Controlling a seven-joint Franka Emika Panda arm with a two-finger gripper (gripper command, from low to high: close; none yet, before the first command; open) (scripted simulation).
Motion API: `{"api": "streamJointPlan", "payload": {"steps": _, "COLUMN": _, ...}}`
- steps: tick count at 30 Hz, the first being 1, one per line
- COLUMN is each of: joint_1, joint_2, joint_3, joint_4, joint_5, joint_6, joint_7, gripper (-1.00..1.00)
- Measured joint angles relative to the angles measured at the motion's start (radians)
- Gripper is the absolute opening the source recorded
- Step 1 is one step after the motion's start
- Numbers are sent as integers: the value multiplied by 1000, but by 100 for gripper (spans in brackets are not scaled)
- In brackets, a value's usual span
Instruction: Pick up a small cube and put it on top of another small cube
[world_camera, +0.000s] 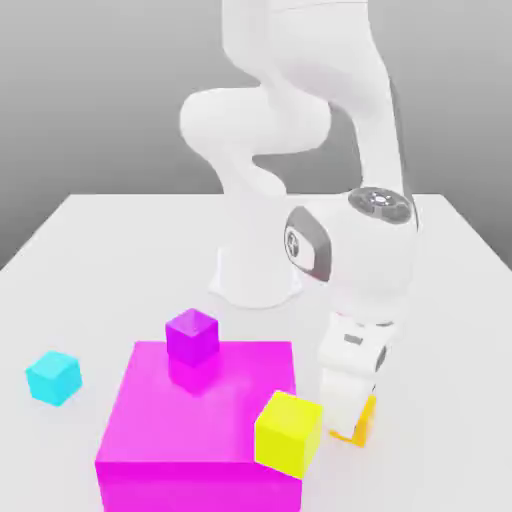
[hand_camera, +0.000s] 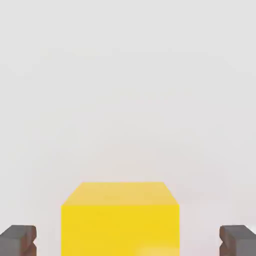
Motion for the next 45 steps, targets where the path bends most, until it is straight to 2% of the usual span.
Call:
{"api": "streamJointPlan", "payload": {"steps": 7, "joint_1": 1, "joint_2": 4, "joint_3": -2, "joint_4": 1, "joint_5": -9, "joint_6": 1, "joint_7": 7, "gripper": -100}}
{"api": "streamJointPlan", "payload": {"steps": 13, "joint_1": -86, "joint_2": -109, "joint_3": 107, "joint_4": -17, "joint_5": 85, "joint_6": -83, "joint_7": -61, "gripper": -100}}
{"api": "streamJointPlan", "payload": {"steps": 19, "joint_1": -115, "joint_2": -217, "joint_3": 155, "joint_4": -45, "joint_5": 174, "joint_6": -170, "joint_7": -130, "gripper": -100}}
{"api": "streamJointPlan", "payload": {"steps": 23, "joint_1": -130, "joint_2": -199, "joint_3": 156, "joint_4": 47, "joint_5": 231, "joint_6": -188, "joint_7": -125, "gripper": -100}}
{"api": "streamJointPlan", "payload": {"steps": 29, "joint_1": -160, "joint_2": -104, "joint_3": 74, "joint_4": 258, "joint_5": 274, "joint_6": -203, "joint_7": 29, "gripper": -100}}
{"api": "streamJointPlan", "payload": {"steps": 34, "joint_1": -175, "joint_2": -35, "joint_3": -55, "joint_4": 386, "joint_5": 273, "joint_6": -225, "joint_7": 239, "gripper": -100}}
{"api": "streamJointPlan", "payload": {"steps": 38, "joint_1": -184, "joint_2": -23, "joint_3": -181, "joint_4": 406, "joint_5": 260, "joint_6": -251, "joint_7": 433, "gripper": -100}}
{"api": "streamJointPlan", "payload": {"steps": 45, "joint_1": -229, "joint_2": -108, "joint_3": -397, "joint_4": 287, "joint_5": 224, "joint_6": -304, "joint_7": 782, "gripper": -100}}
